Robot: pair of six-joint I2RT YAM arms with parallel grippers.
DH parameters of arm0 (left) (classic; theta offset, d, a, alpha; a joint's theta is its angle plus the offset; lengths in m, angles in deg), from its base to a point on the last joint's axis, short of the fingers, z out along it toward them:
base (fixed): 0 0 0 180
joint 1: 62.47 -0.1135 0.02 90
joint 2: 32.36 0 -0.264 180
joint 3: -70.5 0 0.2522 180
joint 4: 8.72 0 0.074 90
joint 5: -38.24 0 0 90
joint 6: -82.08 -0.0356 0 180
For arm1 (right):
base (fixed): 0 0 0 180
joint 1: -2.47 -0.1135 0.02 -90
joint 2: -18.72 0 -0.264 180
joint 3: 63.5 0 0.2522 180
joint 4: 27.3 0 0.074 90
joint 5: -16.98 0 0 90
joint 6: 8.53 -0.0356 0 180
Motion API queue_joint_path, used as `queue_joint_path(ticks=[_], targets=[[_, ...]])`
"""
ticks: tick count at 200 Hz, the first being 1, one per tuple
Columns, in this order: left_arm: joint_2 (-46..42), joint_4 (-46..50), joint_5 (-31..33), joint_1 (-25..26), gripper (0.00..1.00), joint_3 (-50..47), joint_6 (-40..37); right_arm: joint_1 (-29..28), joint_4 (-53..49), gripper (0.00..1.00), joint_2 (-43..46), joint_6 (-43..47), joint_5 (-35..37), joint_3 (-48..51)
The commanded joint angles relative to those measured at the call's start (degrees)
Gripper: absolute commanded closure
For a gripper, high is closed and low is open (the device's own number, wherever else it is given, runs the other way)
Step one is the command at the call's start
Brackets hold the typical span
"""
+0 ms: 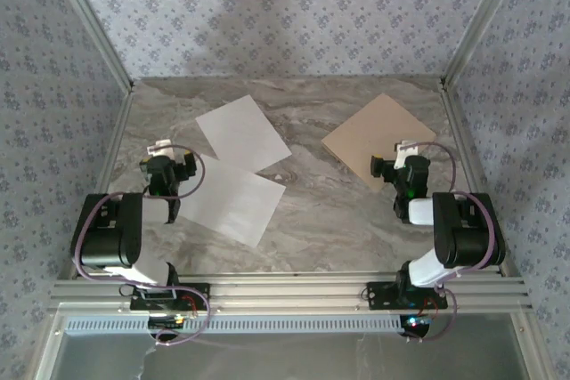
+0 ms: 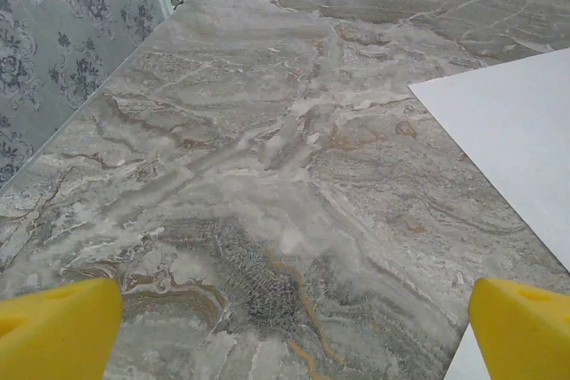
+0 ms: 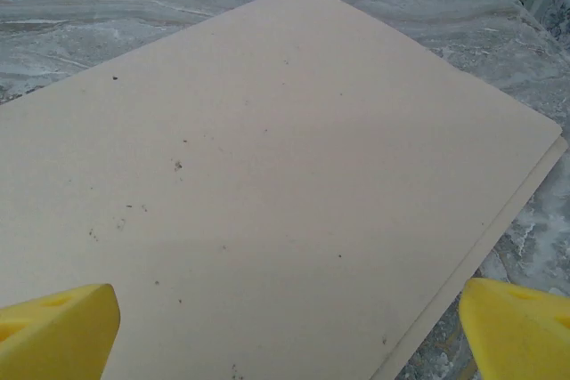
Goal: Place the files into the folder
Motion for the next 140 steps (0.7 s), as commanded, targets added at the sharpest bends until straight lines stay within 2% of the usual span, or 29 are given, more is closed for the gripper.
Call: queue_joint_path(ticks=[1,105,140], targets=[[0.20,0.13,-0.66,0.23,0.00,0.74,-0.73,0.34,-0.13,0.00,-0.49,0.28,-0.63,-1.20],[0.11,0.02,-0.75,0.19,0.00,0.69,-0.79,1.03,0.04,0.00,-0.41,-0.16,-1.92,-0.96],[-5.59,6.98,0.47,0.46,0.00,1.88,-0.67,2.35,-0.98,0.00,2.37,-2.10,-1.32,-0.35]])
